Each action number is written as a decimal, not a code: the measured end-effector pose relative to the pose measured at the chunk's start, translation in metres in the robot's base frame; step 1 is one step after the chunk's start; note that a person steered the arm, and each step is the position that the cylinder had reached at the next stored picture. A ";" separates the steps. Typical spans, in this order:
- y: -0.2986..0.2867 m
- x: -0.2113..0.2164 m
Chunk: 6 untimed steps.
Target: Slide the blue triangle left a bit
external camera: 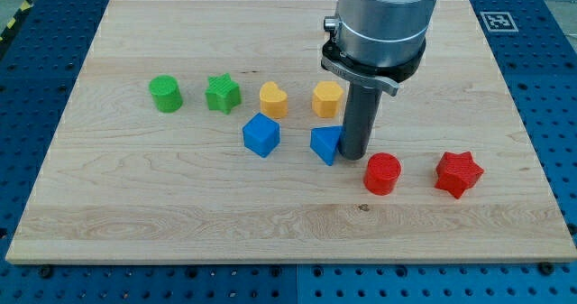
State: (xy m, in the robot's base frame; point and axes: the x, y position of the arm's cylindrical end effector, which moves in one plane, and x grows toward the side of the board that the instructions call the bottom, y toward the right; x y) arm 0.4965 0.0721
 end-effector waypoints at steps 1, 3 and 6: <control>0.000 -0.032; -0.005 -0.061; -0.005 -0.015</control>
State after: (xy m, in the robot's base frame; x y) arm 0.4810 0.0673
